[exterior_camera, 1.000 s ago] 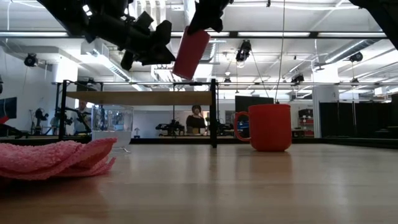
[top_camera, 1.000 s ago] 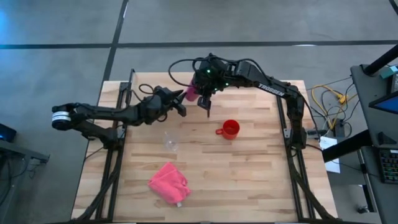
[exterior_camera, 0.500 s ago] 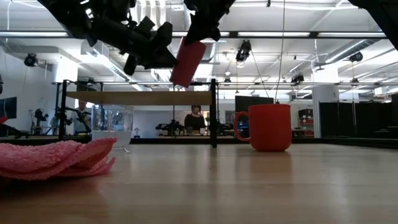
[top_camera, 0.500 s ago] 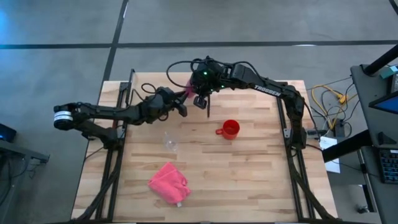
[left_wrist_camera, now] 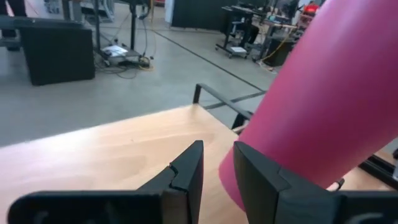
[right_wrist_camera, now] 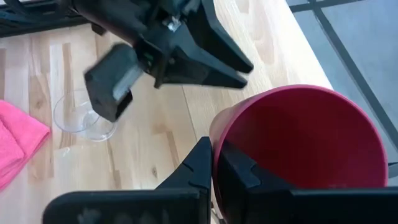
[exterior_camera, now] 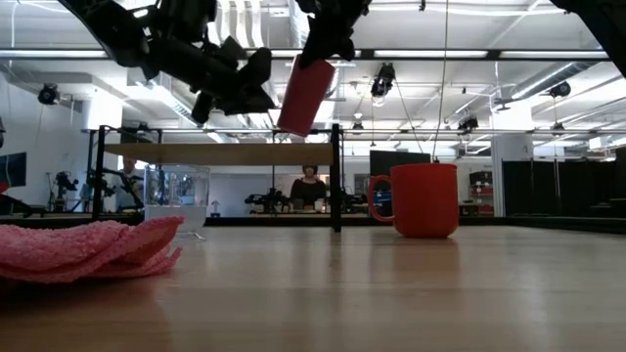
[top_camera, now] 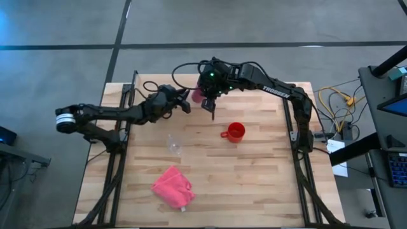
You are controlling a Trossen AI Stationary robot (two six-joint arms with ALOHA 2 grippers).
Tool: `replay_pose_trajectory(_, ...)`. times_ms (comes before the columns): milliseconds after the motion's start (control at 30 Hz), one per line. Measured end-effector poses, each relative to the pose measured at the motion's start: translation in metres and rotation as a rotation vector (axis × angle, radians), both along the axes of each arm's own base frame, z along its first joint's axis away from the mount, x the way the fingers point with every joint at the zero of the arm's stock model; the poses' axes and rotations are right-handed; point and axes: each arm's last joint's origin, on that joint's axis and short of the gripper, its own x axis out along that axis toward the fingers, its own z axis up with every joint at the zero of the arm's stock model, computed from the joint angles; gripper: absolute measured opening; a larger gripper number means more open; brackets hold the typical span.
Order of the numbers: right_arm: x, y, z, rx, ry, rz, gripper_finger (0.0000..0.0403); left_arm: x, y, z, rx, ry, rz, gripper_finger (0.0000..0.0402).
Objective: Stack small to large cups/mugs on shelf
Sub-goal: Put the pink cup on the shelf
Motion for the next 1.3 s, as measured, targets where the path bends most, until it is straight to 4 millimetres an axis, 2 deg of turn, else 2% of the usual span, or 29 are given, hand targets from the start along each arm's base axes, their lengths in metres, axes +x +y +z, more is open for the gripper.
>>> replay_pose_trajectory(200,0.002,-0.002,0.001,-0.006,-0.028,0.003,0.0009,0.007,0.006,-0.014,-0.065,-0.008,-0.011,0.0075)
replay_pose_trajectory(833,0.003,-0.005,0.000,-0.001,-0.034,0.002,0.0009,0.020,0.009,-0.024,-0.068,-0.045,-0.063,0.0075)
replay_pose_trajectory(1300,0.013,-0.010,-0.013,0.006,-0.020,-0.004,0.0009,0.021,0.010,-0.031,-0.077,-0.019,-0.067,0.0075)
